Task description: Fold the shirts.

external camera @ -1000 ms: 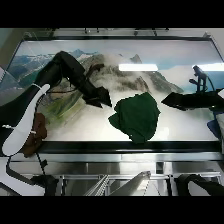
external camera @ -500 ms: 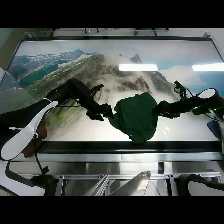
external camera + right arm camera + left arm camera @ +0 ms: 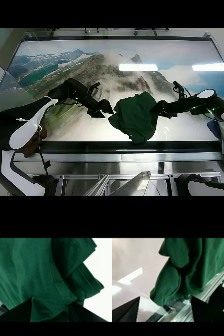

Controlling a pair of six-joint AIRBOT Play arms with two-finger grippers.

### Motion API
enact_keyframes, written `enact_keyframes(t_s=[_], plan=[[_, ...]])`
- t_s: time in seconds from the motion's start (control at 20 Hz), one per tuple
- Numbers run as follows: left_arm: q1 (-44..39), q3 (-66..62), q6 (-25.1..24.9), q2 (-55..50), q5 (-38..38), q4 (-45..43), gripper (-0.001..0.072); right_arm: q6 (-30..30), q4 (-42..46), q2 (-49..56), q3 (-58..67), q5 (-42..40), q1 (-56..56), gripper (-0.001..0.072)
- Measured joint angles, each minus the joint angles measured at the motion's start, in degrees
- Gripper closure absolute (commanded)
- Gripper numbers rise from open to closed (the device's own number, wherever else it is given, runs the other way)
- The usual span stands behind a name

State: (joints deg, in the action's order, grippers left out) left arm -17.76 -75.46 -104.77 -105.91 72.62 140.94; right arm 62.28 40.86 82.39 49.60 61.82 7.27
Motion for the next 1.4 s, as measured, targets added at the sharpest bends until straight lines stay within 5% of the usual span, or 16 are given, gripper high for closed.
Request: enact_keyframes(t_s=[0.1, 0.15, 0.3, 0.4, 0.5, 0.75, 1.1, 1.2, 1.4], plan=[[-0.74, 0.35, -0.52, -1.01, -0.24, 2.12, 0.0010, -0.09, -0.04, 0.02, 0.00, 0.00, 0.00, 0.0209], [-1.14, 0.46, -0.68, -1.73, -0.24, 3.19, 0.0097, -0.22, -0.04, 0.02, 0.00, 0.00, 0.00, 0.0209], [-2.38, 0.68, -1.05, -3.54, -1.27, 3.28, 0.0698, -0.22, -0.15, 0.02, 0.00, 0.00, 0.00, 0.0209], [-3.06, -0.13, -1.31, -3.98, -1.73, 2.93, 0.0690, -0.22, -0.26, 0.02, 0.00, 0.02, 0.00, 0.0214], [-3.50, -2.54, -1.36, -4.13, -0.20, 3.61, 0.0690, -0.22, -0.55, 0.02, 0.00, 0.07, 0.00, 0.0692], [-2.99, -13.18, -1.60, 1.01, 5.73, 4.46, 0.0690, -7.98, -14.56, -1.03, 1.03, 7.56, 0.79, 0.0691], [7.93, -37.18, -1.22, 24.41, 12.61, 4.90, 0.0689, -24.85, -72.59, -17.81, 6.88, 31.32, 14.10, 0.0691], [11.37, -40.41, -0.61, 30.03, 12.26, 4.90, 0.0689, -27.08, -74.07, -25.38, 7.52, 29.07, 17.16, 0.0690], [13.97, -36.15, -0.31, 37.99, 11.72, 4.63, 0.0688, -32.46, -63.56, -39.39, 8.02, 16.24, 14.34, 0.0691]])
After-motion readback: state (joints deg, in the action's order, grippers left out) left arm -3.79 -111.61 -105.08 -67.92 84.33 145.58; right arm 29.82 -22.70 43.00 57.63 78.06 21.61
